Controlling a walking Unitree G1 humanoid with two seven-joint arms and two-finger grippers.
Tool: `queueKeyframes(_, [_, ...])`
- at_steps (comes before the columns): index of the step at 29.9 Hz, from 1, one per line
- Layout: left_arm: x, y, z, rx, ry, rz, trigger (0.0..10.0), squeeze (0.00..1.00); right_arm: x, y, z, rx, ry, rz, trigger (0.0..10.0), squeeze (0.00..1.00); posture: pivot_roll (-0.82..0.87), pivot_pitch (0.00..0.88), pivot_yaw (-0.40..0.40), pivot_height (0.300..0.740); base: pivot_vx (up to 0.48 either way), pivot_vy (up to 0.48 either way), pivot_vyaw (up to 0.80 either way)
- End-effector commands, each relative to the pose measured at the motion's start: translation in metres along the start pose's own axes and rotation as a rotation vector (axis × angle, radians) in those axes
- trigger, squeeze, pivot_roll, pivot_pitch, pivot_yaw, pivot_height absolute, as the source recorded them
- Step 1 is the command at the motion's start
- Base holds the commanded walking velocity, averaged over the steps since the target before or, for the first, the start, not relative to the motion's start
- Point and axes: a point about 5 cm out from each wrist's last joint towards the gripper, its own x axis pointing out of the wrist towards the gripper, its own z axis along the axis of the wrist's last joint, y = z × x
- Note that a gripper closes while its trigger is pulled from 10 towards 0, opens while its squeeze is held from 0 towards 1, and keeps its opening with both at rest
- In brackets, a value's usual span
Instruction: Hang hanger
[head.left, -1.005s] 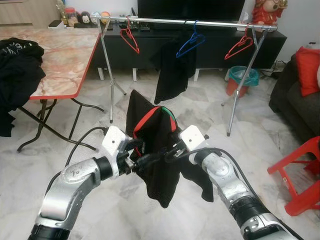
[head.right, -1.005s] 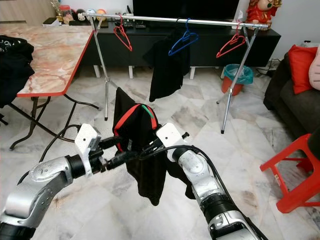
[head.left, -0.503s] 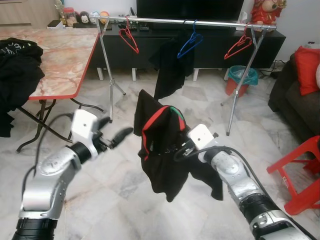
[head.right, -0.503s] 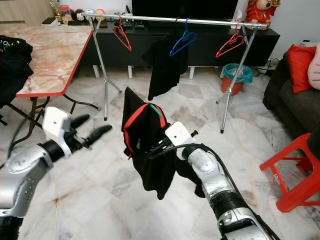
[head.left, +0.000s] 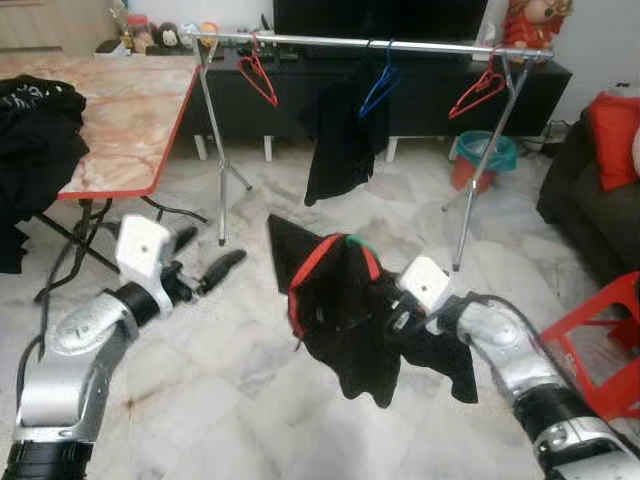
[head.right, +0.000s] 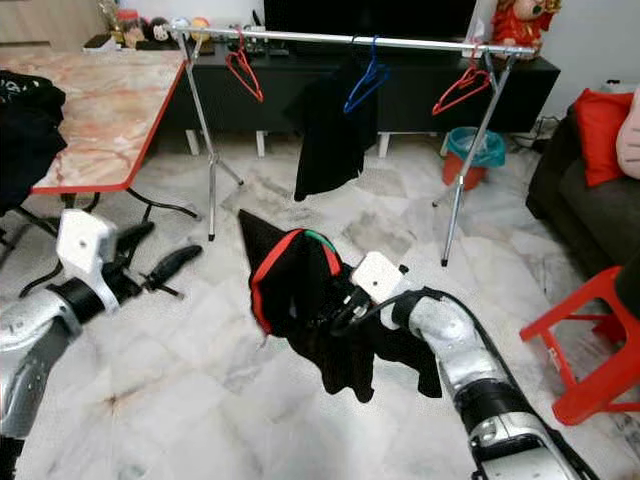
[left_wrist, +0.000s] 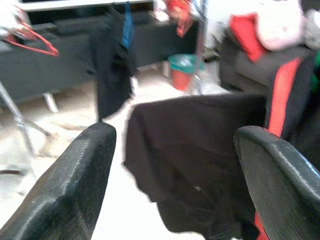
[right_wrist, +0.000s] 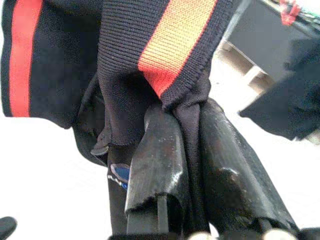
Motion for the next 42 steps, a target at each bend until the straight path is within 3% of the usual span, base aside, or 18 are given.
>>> queueKeyframes(1, [-0.001, -0.006, 0.003, 0.03, 0.021, -0.067, 10.0, 0.0, -0.002, -0.005, 0.013, -0.029, -0.064, 0.04, 10.0, 0.0, 0.03, 0.0, -0.022, 0.74, 0.0, 0.0, 0.0])
queueKeyframes(3, [-0.002, -0.007, 0.002, 0.033, 0.031, -0.082, 10.0, 0.0, -0.003, -0.005, 0.013, -0.03, -0.064, 0.056, 10.0, 0.0, 0.03, 0.0, -0.022, 0.74, 0.0, 0.0, 0.0])
queueKeyframes(9, [-0.01, -0.012, 0.002, 0.04, 0.08, -0.228, 10.0, 0.0, -0.014, 0.0, 0.011, -0.047, -0.043, 0.278, 10.0, 0.0, 0.04, 0.0, -0.029, 0.74, 0.0, 0.0, 0.0])
queueKeyframes(18, [-0.023, -0.027, -0.002, 0.053, 0.198, -0.472, 10.0, 0.0, -0.017, 0.0, 0.015, -0.047, -0.062, 0.394, 10.0, 0.0, 0.04, 0.0, -0.032, 0.74, 0.0, 0.0, 0.0])
queueKeyframes(26, [-0.026, -0.03, -0.008, 0.04, 0.244, -0.532, 10.0, 0.0, -0.016, 0.003, 0.02, -0.037, -0.082, 0.482, 10.0, 0.0, 0.05, 0.0, -0.035, 0.74, 0.0, 0.0, 0.0])
queueKeyframes(30, [-0.02, -0.032, -0.006, 0.03, 0.242, -0.584, 10.0, 0.0, -0.015, 0.01, 0.022, -0.044, -0.075, 0.597, 10.0, 0.0, 0.05, 0.0, -0.033, 0.74, 0.0, 0.0, 0.0])
queueKeyframes(38, [-0.017, -0.035, -0.004, 0.043, 0.261, -0.658, 10.0, 0.0, -0.014, 0.013, 0.024, -0.048, -0.077, 0.676, 10.0, 0.0, 0.06, 0.0, -0.046, 0.74, 0.0, 0.0, 0.0])
queueKeyframes(42, [-0.02, -0.047, -0.006, 0.0, 0.276, -0.755, 10.0, 0.0, -0.014, 0.014, 0.025, -0.049, -0.073, 0.697, 10.0, 0.0, 0.06, 0.0, -0.049, 0.74, 0.0, 0.0, 0.0])
